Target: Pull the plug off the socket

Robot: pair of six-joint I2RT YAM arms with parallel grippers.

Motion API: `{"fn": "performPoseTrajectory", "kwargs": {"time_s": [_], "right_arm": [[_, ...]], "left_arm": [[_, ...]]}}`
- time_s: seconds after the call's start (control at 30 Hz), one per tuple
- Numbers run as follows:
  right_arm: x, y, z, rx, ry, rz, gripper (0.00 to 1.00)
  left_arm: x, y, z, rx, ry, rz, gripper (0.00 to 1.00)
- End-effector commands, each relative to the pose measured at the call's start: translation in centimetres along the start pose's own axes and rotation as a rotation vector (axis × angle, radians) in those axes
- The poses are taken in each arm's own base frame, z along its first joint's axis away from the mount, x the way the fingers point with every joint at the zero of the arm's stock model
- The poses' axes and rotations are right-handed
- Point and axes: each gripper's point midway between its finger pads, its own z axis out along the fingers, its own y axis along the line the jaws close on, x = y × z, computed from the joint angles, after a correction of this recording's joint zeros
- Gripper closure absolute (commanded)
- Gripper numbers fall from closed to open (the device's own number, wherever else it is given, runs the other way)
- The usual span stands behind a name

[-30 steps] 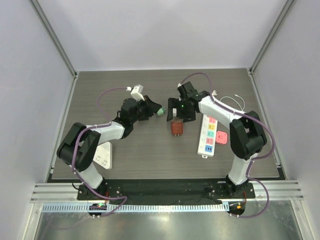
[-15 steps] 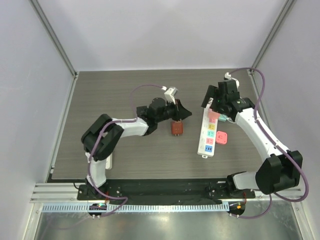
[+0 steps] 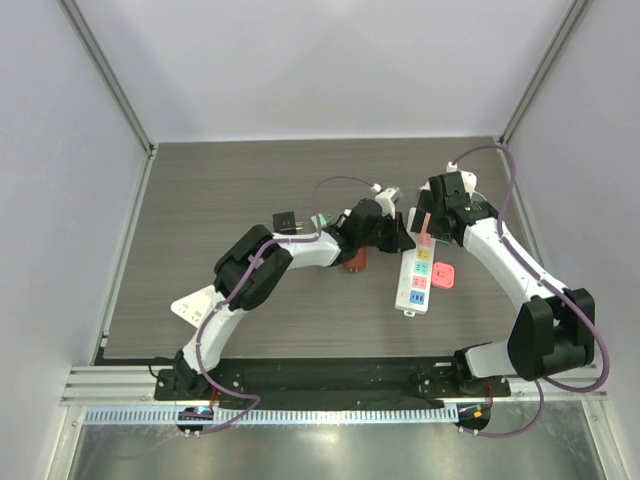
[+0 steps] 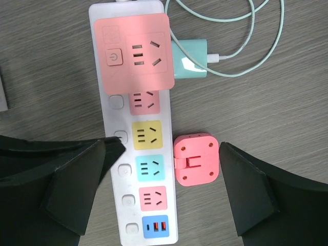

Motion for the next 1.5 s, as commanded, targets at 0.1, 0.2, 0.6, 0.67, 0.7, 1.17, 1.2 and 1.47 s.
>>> {"fn": "performPoseTrajectory", "kwargs": {"time_s": [0.1, 0.2, 0.6, 0.67, 0.7, 1.17, 1.2, 1.47], "right_arm": [[-2.1, 1.0, 1.3, -0.028, -0.036, -0.014, 0.07], [-2.3, 1.0, 1.8, -0.029, -0.036, -0.013, 0.10], [-3.2, 1.6, 2.7, -0.069, -0.043, 0.031, 0.11], [-3.5, 1.8, 2.7, -0.081, -0.046, 0.036, 0.12], [-3.6, 1.8, 2.9, -0.079, -0.044, 0.036, 0.12], [-4.4, 3.0, 5.8, -0.122, -0.049, 0.073, 0.15], [-4.0, 3.2, 6.3, -0.122, -0.036, 0.068, 0.15], [-3.9, 3.1, 6.9, -0.118, -0.040, 0.060, 0.17]], "left_arm": [[0.3, 0.7, 1.4, -0.099, 0.024, 0.041, 0.93], [-0.1, 1.1, 1.4, -0.132, 0.021, 0.059, 0.94], [0.5, 2.5, 3.3, -0.167, 0.076, 0.060, 0.95], [0.0, 2.4, 3.3, -0.174, 0.070, 0.078, 0.95], [-0.3, 2.4, 3.3, -0.176, 0.065, 0.083, 0.96], [-0.2, 3.4, 3.2, -0.171, 0.074, 0.021, 0.98], [0.0, 3.7, 3.3, -0.174, 0.079, 0.021, 0.98], [0.3, 4.2, 3.3, -0.193, 0.088, 0.013, 0.98]]}}
